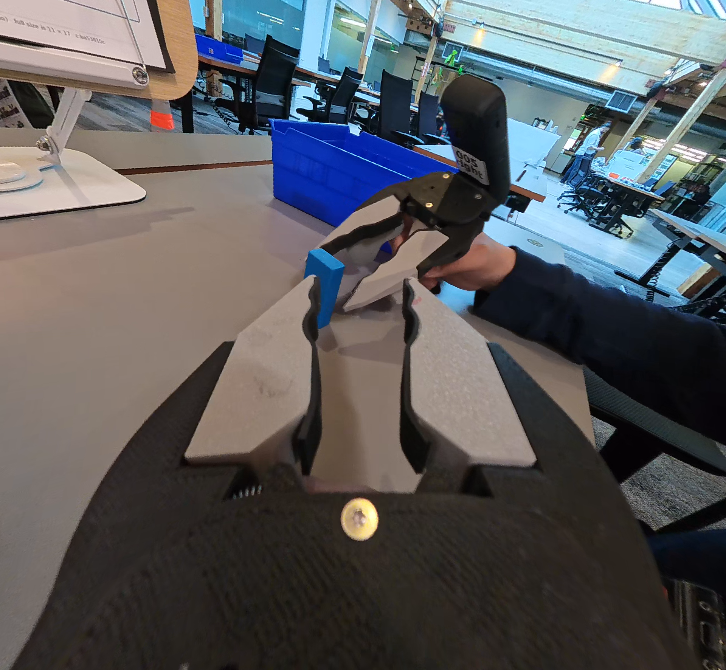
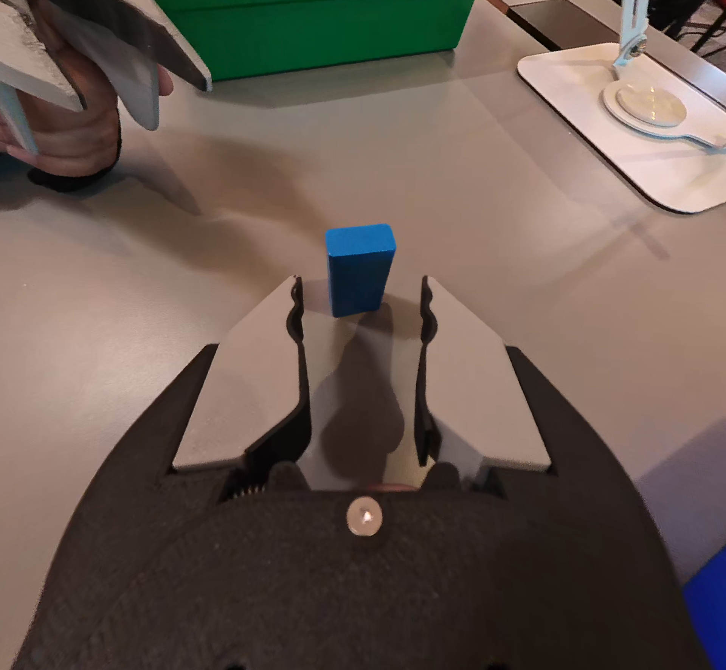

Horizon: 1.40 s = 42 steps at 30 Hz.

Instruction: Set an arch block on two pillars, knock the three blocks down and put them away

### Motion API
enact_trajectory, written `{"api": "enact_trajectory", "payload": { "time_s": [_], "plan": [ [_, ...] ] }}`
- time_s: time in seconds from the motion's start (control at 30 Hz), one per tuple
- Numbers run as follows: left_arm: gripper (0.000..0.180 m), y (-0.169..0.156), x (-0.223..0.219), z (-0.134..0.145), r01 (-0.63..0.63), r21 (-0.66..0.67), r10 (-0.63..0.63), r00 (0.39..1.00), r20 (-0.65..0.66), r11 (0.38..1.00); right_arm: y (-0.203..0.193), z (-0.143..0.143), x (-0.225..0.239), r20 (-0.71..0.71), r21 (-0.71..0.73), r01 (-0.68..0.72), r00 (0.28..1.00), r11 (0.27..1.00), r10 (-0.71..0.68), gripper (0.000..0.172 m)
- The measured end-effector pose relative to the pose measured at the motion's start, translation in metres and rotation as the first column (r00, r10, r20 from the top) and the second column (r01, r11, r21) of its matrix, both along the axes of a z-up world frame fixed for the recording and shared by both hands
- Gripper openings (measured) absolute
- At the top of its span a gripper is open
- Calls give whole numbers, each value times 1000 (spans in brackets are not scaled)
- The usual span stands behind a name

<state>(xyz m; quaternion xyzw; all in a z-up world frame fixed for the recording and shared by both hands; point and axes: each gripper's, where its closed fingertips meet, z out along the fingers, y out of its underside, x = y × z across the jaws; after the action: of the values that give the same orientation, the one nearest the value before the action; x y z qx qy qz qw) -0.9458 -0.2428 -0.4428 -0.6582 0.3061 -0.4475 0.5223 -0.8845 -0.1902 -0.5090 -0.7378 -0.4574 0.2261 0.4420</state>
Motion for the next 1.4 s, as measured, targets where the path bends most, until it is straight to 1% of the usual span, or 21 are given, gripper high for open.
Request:
{"api": "enact_trajectory", "payload": {
  "time_s": [0.13,0.27,0.33,0.43,0.47,0.53,0.6,0.63,0.67,0.73,0.8,0.87,0.97,1.07,1.17,1.4],
  "plan": [
    [40,0,0,0,-1,2,1,1000,-2,1000,-2,1,5,3,3,61,998,998,-61,63],
    [40,1,-1,0,-8,-2,8,1000,0,1000,-4,4,11,-2,34,100,995,994,-100,63],
    [39,2,-1,0,-12,-6,12,1000,3,1000,-4,11,13,-14,71,121,993,990,-120,61],
    [39,3,-2,0,-15,-12,15,1000,10,1000,-3,27,12,-69,158,146,988,977,-137,56],
    [39,3,-3,0,-17,-14,17,1000,13,1000,-4,33,11,-75,187,147,988,971,-135,52],
    [39,4,-3,0,-18,-16,19,1000,15,1000,-7,49,11,-102,285,149,987,947,-125,38],
    [39,4,-3,0,-19,-16,19,1000,13,1000,-14,64,9,-136,363,138,986,921,-95,17],
    [40,4,-3,0,-19,-17,19,1000,12,1000,-16,68,10,-144,381,144,985,913,-95,1],
    [40,4,-3,0,-19,-19,19,1000,10,1000,-16,68,10,-143,385,150,984,911,-101,0],
    [40,4,-3,-1,-19,-20,19,1000,10,1000,-11,59,14,-114,343,175,983,923,-144,0],
    [40,4,-3,-1,-19,-21,20,1000,10,1000,-9,47,14,-78,282,171,985,944,-155,0],
    [39,4,-3,-1,-21,-21,21,1000,11,1000,-4,37,17,-61,229,195,981,954,-186,0],
    [39,4,-3,0,-22,-20,22,1000,11,1000,3,17,25,1,139,247,968,959,-249,0],
    [39,5,-3,-1,-22,-22,23,1000,10,1000,4,-2,29,61,51,265,962,963,-267,0],
    [39,4,-3,-1,-24,-20,24,1000,9,1000,3,-13,27,105,19,254,961,967,-254,0],
    [39,4,-2,-3,-18,-25,18,1000,-3,1000,6,-17,17,157,61,240,956,969,-247,0]
  ]
}}
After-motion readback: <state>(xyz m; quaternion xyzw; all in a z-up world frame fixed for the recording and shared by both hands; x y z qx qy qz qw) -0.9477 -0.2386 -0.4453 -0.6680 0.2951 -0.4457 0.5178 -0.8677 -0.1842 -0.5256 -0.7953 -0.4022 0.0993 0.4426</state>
